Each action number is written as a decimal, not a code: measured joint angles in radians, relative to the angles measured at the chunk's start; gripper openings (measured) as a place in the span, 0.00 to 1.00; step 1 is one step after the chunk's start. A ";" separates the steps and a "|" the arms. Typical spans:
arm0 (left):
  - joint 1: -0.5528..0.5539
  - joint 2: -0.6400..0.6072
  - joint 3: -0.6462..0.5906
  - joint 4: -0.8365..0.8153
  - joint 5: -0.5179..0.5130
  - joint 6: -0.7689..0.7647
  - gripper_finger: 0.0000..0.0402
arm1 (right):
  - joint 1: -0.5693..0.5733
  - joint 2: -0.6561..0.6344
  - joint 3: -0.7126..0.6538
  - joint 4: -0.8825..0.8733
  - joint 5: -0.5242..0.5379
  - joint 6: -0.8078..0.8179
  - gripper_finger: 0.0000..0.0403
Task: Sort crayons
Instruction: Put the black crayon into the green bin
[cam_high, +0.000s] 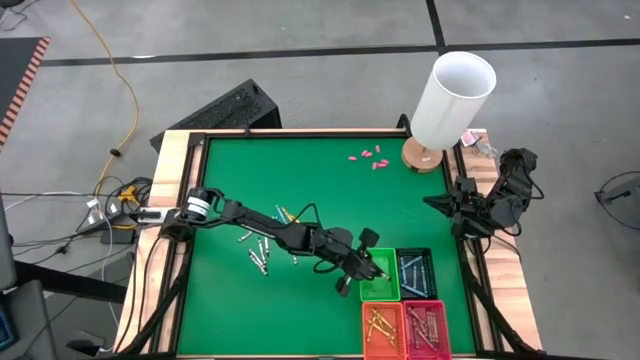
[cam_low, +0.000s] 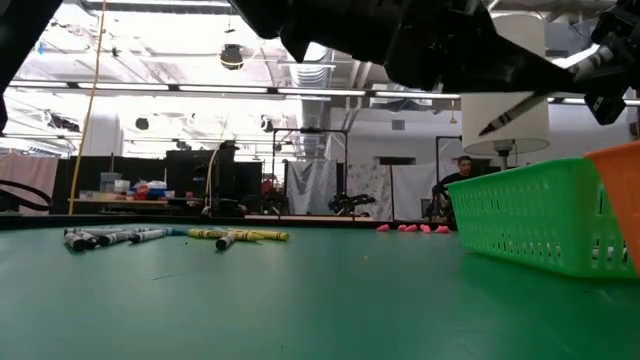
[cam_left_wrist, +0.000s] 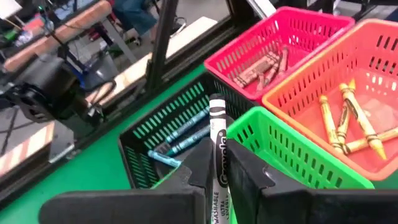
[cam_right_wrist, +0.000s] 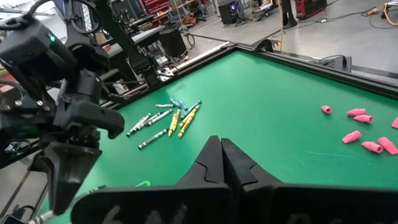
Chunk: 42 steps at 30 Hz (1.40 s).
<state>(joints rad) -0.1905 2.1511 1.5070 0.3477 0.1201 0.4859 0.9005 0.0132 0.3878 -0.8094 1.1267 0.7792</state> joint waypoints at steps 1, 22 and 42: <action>0.000 -0.001 0.000 0.000 -0.001 0.003 0.07 | 0.000 0.000 0.000 0.000 0.000 0.000 0.00; -0.016 -0.137 0.102 -0.231 -0.349 -0.162 0.30 | 0.000 0.000 0.000 0.001 -0.001 0.000 0.00; -0.195 -0.808 -0.363 -1.124 -0.860 -1.307 0.16 | 0.000 0.000 0.000 -0.002 -0.001 0.007 0.00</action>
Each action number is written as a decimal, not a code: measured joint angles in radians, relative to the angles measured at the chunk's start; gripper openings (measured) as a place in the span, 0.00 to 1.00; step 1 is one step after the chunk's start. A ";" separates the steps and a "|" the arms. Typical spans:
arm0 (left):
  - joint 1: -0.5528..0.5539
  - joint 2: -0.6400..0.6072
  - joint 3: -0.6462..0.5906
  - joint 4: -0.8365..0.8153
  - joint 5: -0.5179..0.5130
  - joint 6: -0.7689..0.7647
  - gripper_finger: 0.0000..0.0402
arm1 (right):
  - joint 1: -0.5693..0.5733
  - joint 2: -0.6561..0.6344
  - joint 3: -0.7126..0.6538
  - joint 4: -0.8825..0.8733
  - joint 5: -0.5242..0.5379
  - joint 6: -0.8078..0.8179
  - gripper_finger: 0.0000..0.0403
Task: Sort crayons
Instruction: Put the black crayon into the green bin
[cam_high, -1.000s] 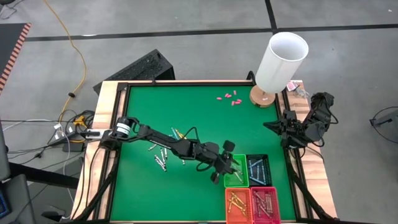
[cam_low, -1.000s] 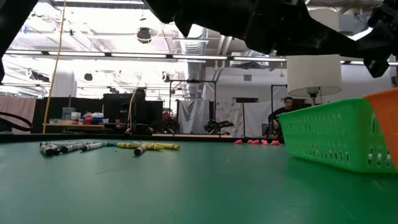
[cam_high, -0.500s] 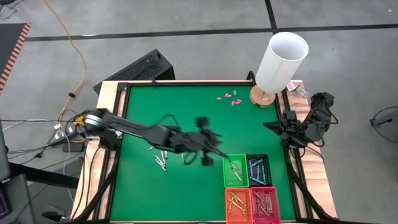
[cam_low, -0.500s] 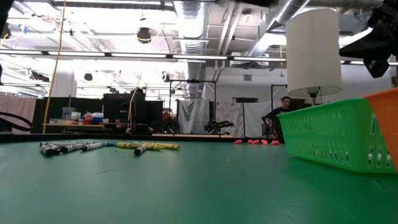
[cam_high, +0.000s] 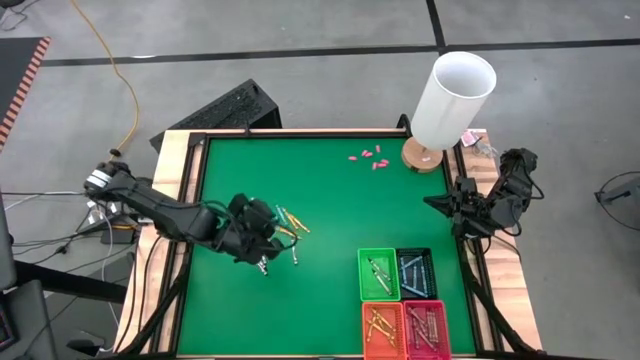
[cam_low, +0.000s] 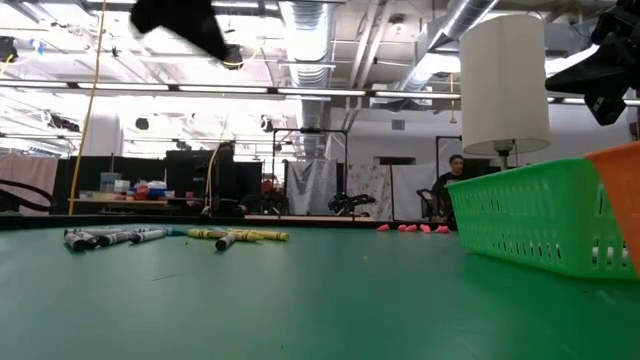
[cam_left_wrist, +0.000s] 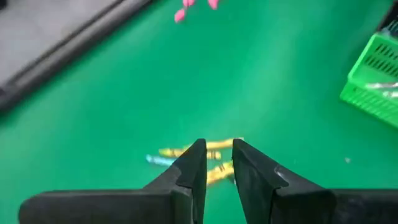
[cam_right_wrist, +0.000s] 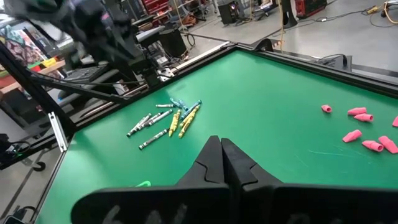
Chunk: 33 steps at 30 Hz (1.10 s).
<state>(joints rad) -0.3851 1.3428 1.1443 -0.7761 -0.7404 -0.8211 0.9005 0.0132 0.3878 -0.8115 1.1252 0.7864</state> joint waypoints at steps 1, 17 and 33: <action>-0.007 -0.007 -0.048 0.041 0.002 -0.023 0.17 | 0.000 0.000 0.000 0.000 0.000 0.000 0.00; -0.013 0.236 -0.302 0.668 0.061 0.068 0.35 | 0.000 0.000 0.000 0.000 0.000 0.000 0.00; -0.018 0.379 -0.141 0.385 0.133 -0.421 0.40 | 0.000 0.000 0.000 0.000 -0.001 0.000 0.00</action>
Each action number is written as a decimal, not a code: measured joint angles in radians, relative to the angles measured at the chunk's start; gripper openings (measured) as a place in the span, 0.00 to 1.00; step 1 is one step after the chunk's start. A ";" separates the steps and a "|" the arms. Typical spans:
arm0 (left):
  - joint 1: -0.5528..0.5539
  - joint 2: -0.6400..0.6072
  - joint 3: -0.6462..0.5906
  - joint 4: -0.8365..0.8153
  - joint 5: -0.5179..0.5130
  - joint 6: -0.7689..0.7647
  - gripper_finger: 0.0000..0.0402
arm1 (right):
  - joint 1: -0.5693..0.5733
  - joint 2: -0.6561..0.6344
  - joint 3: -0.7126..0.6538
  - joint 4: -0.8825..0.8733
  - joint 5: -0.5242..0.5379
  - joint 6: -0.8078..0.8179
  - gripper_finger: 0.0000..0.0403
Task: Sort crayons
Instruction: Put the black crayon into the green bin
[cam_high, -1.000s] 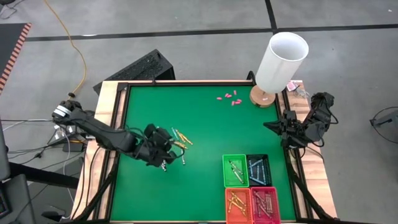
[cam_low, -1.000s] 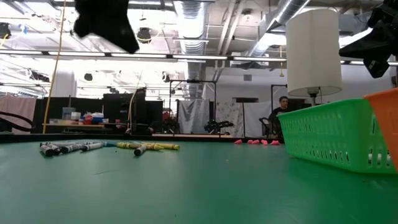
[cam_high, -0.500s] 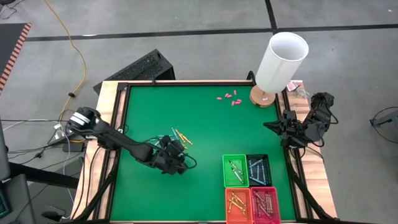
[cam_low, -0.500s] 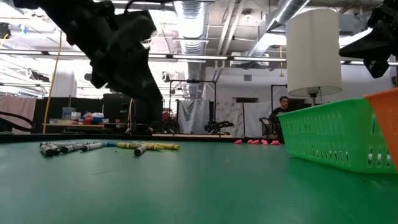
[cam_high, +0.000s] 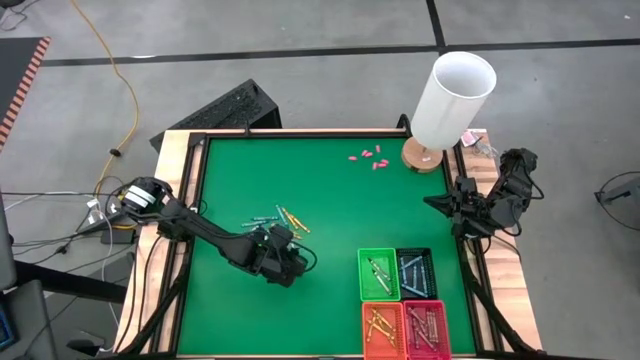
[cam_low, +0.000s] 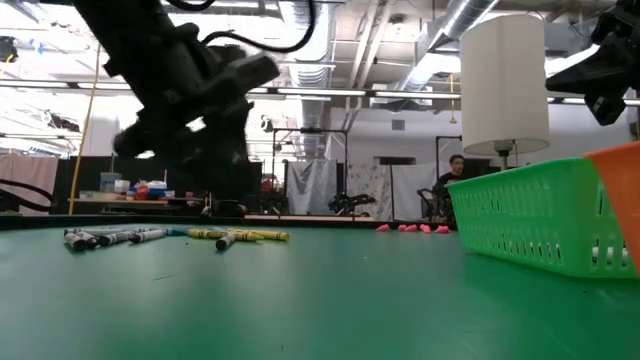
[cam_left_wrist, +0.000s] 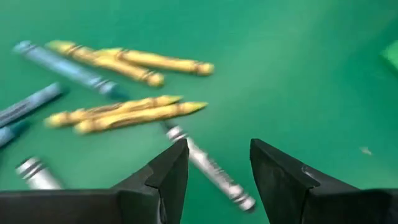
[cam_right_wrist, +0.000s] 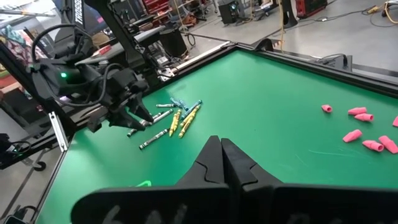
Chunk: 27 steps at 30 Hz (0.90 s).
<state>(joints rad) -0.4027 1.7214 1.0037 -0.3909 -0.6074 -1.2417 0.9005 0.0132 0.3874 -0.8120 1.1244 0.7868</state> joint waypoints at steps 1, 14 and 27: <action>0.000 0.000 0.007 -0.029 0.001 -0.038 0.40 | 0.000 0.000 0.000 0.000 0.000 0.000 0.00; 0.000 0.000 0.011 -0.073 0.045 -0.247 0.40 | 0.000 0.000 0.000 0.000 0.000 0.000 0.00; 0.018 0.066 0.025 -0.057 0.029 -0.268 0.40 | 0.000 0.000 0.000 -0.003 -0.001 0.001 0.00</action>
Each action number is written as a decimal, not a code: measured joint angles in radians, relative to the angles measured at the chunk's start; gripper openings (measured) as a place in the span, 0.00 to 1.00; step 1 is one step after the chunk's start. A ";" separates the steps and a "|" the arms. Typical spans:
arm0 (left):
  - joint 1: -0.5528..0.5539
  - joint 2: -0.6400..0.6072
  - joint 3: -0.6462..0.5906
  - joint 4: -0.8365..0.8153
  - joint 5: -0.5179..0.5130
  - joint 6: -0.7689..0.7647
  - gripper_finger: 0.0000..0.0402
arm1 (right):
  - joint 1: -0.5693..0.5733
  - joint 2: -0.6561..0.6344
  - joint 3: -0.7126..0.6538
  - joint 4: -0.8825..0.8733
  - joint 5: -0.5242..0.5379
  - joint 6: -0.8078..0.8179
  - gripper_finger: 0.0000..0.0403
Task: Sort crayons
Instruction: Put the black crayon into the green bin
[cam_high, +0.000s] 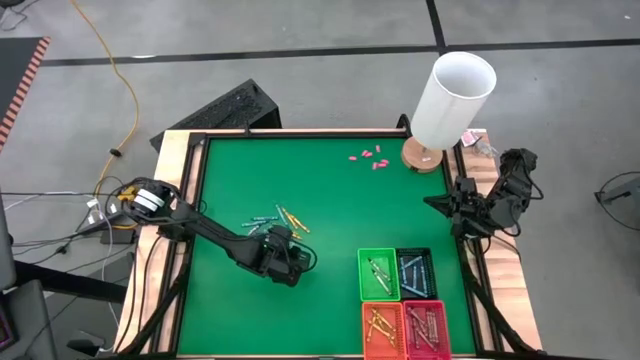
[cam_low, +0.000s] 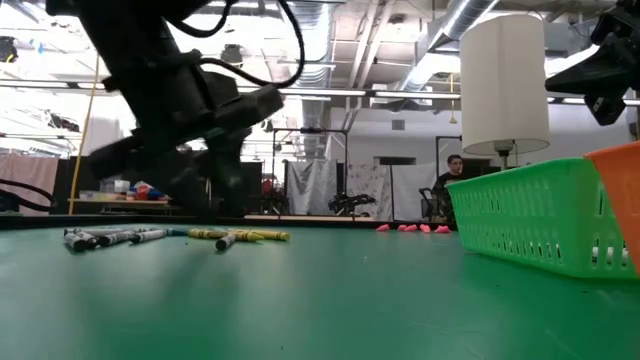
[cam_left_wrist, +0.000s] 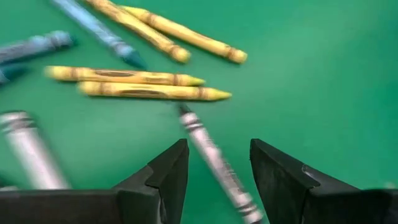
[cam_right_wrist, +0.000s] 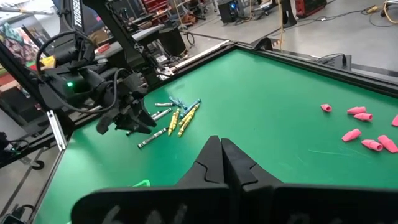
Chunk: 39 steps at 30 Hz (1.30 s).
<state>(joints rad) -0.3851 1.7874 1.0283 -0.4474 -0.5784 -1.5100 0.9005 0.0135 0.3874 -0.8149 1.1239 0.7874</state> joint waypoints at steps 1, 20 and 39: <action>0.000 0.004 0.001 0.001 -0.006 -0.001 0.40 | 0.000 0.000 0.000 -0.002 0.000 0.000 0.00; 0.001 0.175 0.154 -0.086 0.024 0.042 0.35 | 0.000 0.000 0.000 -0.001 -0.005 0.001 0.00; -0.012 0.172 0.168 -0.142 0.056 0.070 0.03 | 0.000 0.000 0.000 -0.001 -0.005 0.000 0.00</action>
<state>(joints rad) -0.3969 1.9589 1.1960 -0.5890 -0.5226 -1.4398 0.9005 0.0139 0.3874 -0.8162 1.1190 0.7876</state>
